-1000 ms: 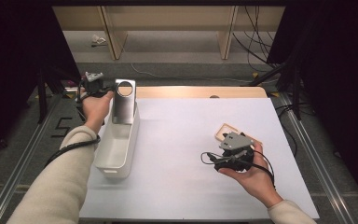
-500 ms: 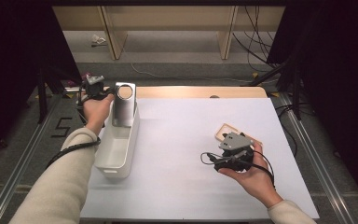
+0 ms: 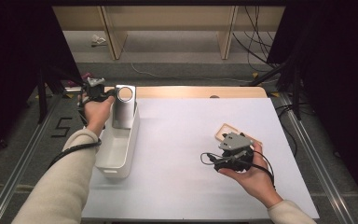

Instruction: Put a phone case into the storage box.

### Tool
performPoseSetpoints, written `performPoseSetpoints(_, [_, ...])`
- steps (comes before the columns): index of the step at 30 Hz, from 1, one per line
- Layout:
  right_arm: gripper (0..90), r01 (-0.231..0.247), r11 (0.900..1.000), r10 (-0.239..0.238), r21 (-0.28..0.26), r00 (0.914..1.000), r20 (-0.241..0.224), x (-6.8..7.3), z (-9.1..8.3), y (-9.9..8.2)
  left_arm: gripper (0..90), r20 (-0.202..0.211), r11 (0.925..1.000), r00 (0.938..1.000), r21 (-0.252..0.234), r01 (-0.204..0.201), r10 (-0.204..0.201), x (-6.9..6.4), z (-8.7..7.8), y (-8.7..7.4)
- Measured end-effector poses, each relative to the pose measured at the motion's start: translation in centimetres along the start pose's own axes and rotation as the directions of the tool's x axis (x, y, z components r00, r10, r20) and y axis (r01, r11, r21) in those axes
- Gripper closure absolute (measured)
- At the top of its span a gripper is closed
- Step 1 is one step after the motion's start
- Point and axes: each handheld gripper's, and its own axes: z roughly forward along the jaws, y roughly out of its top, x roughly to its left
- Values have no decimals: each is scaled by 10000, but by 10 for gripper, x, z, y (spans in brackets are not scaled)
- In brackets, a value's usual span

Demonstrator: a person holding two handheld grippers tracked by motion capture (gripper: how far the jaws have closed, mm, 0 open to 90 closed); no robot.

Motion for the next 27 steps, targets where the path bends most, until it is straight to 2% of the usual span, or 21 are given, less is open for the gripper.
performPoseSetpoints(21, [189, 8, 10000, -8, 39, 10000, -60, 0, 1, 0, 882, 9, 9994, 9999, 318, -143, 142, 2, 8, -11])
performPoseSetpoints(27, [189, 8, 10000, -8, 39, 10000, -84, 0, 1, 0, 881, -26, 9981, 9998, 585, -201, 203, 4, 9, -11])
